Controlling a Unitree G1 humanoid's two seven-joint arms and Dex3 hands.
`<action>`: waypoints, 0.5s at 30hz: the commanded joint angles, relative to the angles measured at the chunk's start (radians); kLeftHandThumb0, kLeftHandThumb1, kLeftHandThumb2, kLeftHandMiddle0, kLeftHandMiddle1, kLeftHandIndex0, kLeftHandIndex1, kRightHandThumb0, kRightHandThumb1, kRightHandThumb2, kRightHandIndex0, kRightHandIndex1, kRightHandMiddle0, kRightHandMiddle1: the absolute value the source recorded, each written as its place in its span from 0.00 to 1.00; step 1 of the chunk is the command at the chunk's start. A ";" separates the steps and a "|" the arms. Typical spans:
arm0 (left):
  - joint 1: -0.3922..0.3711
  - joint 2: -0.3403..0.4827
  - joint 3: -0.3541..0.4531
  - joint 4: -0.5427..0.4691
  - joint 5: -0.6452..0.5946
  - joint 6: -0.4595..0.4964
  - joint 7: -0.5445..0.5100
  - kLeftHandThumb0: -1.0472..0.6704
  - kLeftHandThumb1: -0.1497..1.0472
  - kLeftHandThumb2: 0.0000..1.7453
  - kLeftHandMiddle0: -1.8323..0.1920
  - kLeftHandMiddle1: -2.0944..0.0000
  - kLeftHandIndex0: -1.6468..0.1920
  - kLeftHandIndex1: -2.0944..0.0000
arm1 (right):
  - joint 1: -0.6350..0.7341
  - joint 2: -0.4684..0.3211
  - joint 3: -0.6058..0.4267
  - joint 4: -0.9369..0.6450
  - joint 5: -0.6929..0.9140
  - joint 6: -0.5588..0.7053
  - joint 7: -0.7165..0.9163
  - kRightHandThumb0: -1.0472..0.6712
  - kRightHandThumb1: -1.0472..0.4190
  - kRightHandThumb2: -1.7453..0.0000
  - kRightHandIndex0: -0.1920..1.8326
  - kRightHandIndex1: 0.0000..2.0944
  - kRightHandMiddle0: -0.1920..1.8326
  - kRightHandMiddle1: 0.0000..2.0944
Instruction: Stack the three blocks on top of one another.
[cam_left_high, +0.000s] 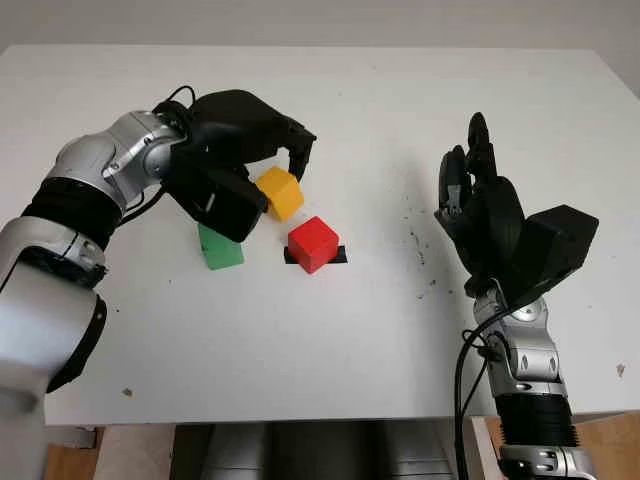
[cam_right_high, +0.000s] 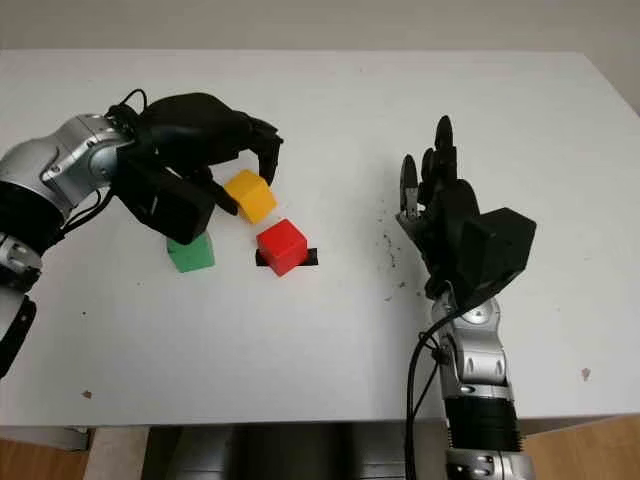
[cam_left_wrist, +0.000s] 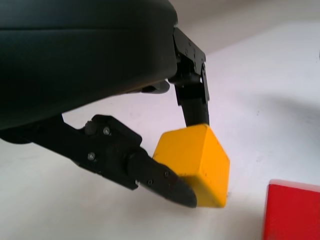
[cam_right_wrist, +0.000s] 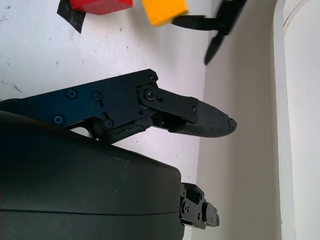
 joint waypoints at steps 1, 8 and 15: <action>-0.012 0.013 0.063 -0.066 -0.073 0.046 -0.067 0.40 0.92 0.03 0.80 0.98 0.72 0.26 | 0.005 0.002 0.001 -0.008 -0.004 -0.015 -0.003 0.28 0.00 0.63 0.03 0.03 0.02 0.03; 0.062 0.014 0.168 -0.220 -0.234 0.174 -0.206 0.37 0.94 0.03 0.81 0.98 0.74 0.20 | 0.000 -0.001 0.003 0.003 -0.008 -0.025 0.007 0.28 0.00 0.63 0.02 0.03 0.02 0.03; 0.214 -0.018 0.286 -0.412 -0.431 0.351 -0.266 0.37 0.93 0.03 0.81 0.98 0.75 0.20 | -0.005 -0.002 0.002 0.006 -0.015 -0.027 0.004 0.27 0.00 0.65 0.03 0.03 0.03 0.03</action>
